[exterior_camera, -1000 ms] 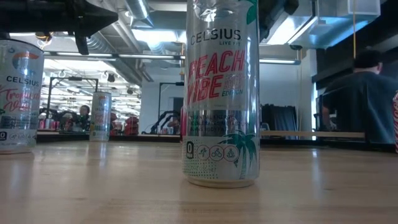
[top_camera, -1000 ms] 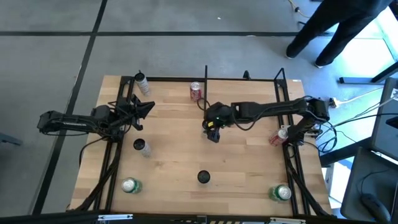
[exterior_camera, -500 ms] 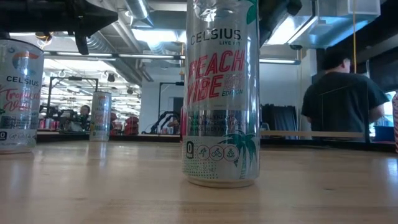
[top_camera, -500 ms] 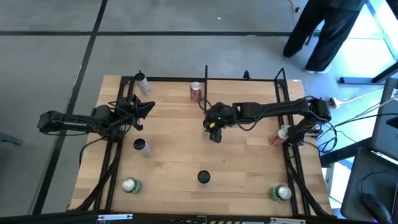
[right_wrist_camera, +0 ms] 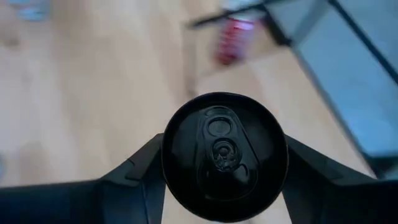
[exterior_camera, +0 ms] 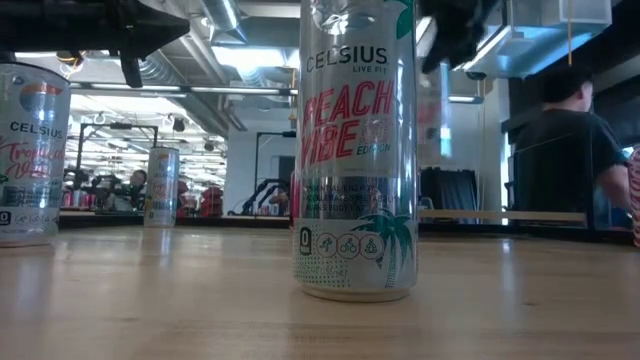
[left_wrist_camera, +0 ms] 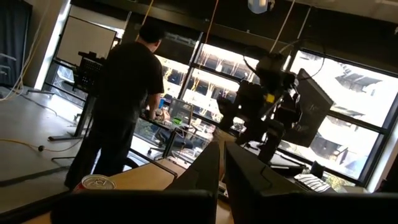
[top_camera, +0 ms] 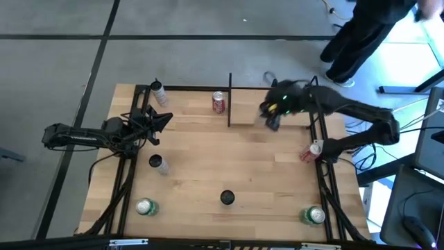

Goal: Place canned beverage on shelf
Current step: Put the top white-pink soda can on the shelf

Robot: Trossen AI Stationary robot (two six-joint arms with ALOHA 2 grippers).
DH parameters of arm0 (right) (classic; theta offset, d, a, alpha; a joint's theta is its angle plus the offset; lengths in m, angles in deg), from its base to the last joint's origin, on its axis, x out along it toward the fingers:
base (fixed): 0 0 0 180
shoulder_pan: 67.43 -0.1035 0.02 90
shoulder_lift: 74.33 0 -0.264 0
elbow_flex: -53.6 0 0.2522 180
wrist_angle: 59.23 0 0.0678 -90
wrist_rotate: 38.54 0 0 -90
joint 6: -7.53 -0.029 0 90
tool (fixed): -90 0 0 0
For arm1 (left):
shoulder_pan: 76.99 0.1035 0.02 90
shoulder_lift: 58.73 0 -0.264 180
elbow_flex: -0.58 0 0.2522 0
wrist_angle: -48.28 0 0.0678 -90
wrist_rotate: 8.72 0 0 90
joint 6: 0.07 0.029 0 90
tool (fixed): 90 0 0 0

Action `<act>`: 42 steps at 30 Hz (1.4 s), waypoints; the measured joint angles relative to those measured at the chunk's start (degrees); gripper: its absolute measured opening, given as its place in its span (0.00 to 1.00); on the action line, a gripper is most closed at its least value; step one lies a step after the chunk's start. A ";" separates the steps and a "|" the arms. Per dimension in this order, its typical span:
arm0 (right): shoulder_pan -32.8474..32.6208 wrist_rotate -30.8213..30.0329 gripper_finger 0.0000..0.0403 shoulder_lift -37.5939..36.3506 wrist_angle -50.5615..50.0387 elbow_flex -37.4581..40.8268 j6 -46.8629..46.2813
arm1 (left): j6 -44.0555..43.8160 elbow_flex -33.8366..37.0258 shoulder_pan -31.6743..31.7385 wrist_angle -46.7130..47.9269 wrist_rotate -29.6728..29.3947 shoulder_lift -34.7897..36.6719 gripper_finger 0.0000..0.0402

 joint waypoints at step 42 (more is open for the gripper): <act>46.83 15.69 0.54 -8.40 -0.67 16.26 27.69 | -1.46 0.00 0.00 0.00 -2.23 0.00 0.04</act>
